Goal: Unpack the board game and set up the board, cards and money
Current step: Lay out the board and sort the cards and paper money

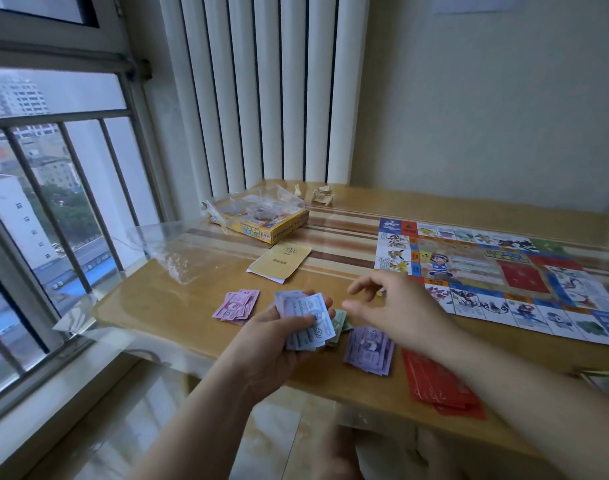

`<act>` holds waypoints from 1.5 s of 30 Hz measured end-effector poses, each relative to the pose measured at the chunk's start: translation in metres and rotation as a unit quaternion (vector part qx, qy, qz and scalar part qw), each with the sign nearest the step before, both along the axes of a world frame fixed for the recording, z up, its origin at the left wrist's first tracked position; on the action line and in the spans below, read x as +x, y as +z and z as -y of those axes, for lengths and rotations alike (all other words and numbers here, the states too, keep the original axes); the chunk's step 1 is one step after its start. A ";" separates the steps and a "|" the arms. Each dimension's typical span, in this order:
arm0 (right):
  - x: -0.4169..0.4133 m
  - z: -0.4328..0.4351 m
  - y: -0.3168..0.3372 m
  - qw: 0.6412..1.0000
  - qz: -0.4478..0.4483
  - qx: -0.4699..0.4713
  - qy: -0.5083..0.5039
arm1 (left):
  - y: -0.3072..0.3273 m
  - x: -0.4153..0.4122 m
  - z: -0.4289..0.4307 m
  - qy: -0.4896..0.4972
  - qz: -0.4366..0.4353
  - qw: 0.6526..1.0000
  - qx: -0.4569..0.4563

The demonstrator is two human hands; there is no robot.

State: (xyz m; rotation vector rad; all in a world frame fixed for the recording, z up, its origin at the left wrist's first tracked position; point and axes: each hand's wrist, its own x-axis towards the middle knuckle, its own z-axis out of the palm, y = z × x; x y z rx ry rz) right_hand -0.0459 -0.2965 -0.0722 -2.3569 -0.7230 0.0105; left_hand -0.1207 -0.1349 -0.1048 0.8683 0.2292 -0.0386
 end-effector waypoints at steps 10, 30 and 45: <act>0.002 -0.049 0.011 0.977 -0.187 0.060 0.084 | -0.006 -0.007 -0.014 0.036 0.014 0.994 0.106; 0.014 -0.094 0.018 0.960 -0.252 0.097 0.078 | -0.010 -0.006 -0.051 0.129 0.007 0.989 0.074; 0.021 -0.099 0.019 0.968 -0.209 0.130 0.047 | -0.002 -0.009 -0.056 0.162 -0.024 0.981 -0.100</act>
